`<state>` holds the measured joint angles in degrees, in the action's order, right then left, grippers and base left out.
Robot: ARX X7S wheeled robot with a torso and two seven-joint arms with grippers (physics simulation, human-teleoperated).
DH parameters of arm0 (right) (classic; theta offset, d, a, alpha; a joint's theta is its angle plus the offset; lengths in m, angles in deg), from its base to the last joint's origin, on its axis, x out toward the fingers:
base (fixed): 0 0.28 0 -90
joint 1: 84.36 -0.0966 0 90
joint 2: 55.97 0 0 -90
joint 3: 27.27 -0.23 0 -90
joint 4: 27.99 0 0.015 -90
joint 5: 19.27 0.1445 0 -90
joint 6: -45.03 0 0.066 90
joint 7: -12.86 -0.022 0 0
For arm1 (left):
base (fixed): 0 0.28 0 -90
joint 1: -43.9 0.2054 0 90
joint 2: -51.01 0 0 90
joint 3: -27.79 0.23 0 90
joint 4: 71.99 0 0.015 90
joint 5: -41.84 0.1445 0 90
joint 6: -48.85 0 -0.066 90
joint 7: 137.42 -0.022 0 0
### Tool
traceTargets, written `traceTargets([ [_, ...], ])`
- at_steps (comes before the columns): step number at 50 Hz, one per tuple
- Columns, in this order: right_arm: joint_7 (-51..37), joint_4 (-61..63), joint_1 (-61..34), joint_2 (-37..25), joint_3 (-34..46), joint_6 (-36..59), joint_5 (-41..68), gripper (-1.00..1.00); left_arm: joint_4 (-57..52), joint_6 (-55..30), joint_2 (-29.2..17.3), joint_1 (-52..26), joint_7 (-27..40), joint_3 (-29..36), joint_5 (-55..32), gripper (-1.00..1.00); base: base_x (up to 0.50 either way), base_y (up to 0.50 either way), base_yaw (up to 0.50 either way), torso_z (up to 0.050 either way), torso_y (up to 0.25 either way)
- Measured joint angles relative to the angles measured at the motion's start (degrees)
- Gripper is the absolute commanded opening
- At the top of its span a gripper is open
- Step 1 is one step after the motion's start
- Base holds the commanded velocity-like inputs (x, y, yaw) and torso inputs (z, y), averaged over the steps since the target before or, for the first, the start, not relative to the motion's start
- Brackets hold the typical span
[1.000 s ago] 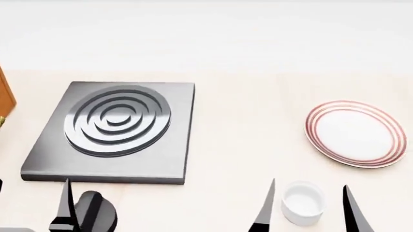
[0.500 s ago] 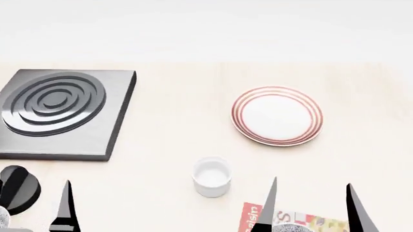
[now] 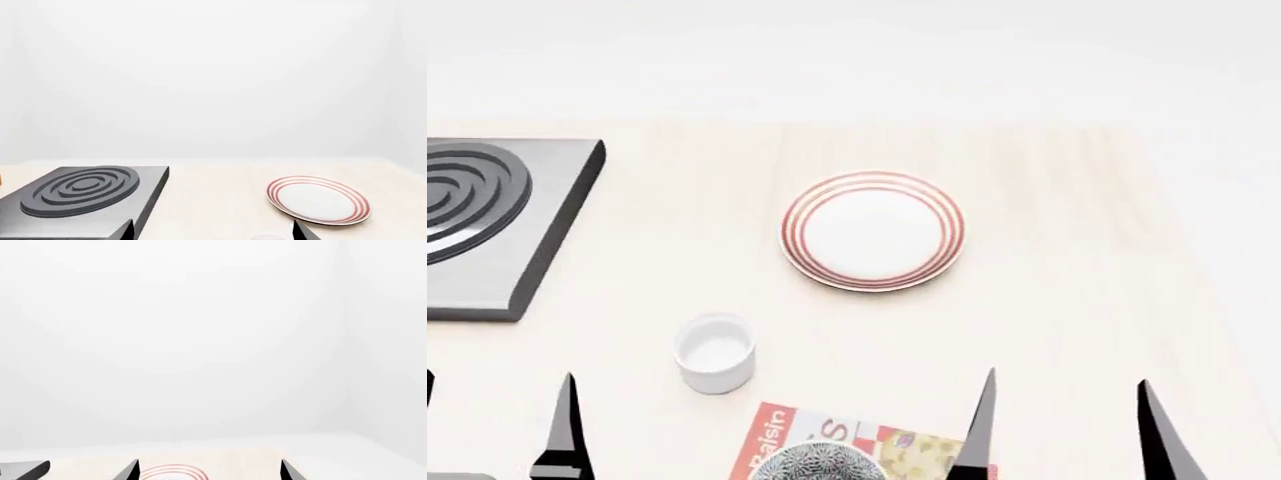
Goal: Pick the akita bowl on the cookies box and place it on the plate.
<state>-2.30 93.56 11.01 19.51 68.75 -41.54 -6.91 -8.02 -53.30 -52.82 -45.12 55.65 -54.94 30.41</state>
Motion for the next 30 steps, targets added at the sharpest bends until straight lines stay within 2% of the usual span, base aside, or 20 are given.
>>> traceTargets([
  [9,-0.1,-0.1,0.1,-0.1,0.3,-0.2,0.6,1.00,0.0,0.1,-0.5,-0.1,0.5,0.3,-0.3,1.00,0.01,0.00,0.00,0.000,0.000],
  [30,-0.1,0.4,0.6,-0.9,0.7,-2.0,0.8,1.00,-0.2,0.0,-1.5,-0.2,1.6,0.9,-1.2,1.00,0.49,-0.10,0.00,0.000,0.000],
])
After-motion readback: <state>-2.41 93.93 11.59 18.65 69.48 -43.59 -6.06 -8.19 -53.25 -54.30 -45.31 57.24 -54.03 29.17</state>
